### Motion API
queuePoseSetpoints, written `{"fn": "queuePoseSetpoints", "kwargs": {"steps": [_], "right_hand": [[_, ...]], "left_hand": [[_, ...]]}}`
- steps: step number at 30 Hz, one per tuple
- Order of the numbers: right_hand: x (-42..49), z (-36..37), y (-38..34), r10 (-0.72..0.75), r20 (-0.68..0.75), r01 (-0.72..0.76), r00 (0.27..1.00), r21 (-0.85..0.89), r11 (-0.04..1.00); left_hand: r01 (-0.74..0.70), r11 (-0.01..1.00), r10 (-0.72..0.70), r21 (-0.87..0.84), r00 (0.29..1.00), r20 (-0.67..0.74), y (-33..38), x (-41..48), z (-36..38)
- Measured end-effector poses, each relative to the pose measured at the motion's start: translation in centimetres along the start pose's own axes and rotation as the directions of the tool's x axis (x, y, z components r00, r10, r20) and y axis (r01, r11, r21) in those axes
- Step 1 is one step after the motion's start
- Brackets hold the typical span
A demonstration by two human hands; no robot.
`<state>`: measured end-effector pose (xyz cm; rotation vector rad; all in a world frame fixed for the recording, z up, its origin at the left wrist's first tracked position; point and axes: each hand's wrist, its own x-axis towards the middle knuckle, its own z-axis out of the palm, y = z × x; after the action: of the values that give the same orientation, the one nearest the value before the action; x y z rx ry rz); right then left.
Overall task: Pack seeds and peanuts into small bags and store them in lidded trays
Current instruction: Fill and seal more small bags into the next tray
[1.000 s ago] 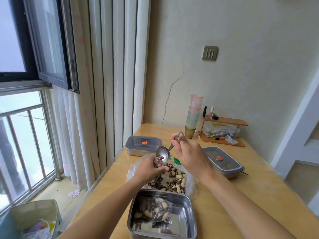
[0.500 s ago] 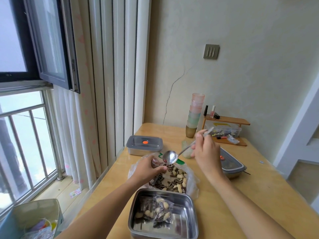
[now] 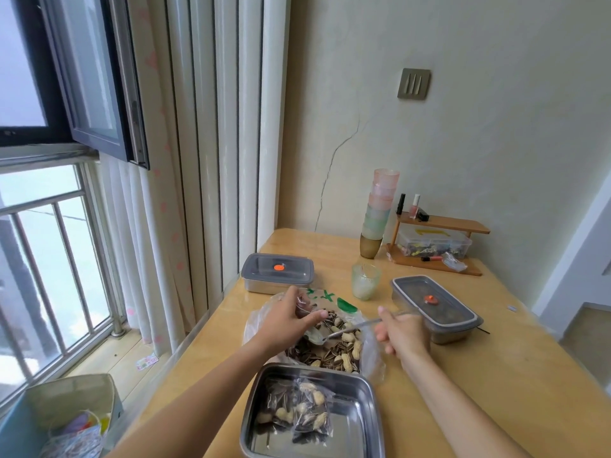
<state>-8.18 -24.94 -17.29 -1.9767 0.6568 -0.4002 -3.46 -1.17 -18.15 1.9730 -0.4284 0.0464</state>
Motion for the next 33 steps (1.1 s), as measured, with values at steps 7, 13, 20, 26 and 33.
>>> {"fn": "queuePoseSetpoints", "kwargs": {"steps": [7,13,20,26,33], "right_hand": [[-0.5,2.5,-1.6,-0.341,0.062,0.346,0.938,-0.179,0.921],[-2.8,4.2,-4.8,-0.656,0.429,0.737,0.621,-0.037,0.675],[-2.9,5.6,-4.7,-0.568,0.551,0.715,0.611,-0.076,0.695],[-2.9,6.2,-3.7,-0.588,0.525,0.729,0.615,-0.095,0.678],[-3.4,5.6,-4.0,-0.695,0.383,0.727,0.608,0.083,0.682]], "left_hand": [[-0.028,0.999,0.029,0.026,0.999,-0.020,-0.6,0.7,0.5],[-0.070,0.997,0.069,-0.019,0.997,-0.037,-1.3,1.3,0.6],[-0.102,0.989,0.097,-0.111,0.994,-0.047,-2.0,2.0,0.7],[-0.165,0.983,0.162,-0.074,0.986,-0.044,-2.0,1.7,0.7],[-0.165,0.986,0.164,-0.027,0.986,-0.033,-2.0,1.6,0.5]]}}
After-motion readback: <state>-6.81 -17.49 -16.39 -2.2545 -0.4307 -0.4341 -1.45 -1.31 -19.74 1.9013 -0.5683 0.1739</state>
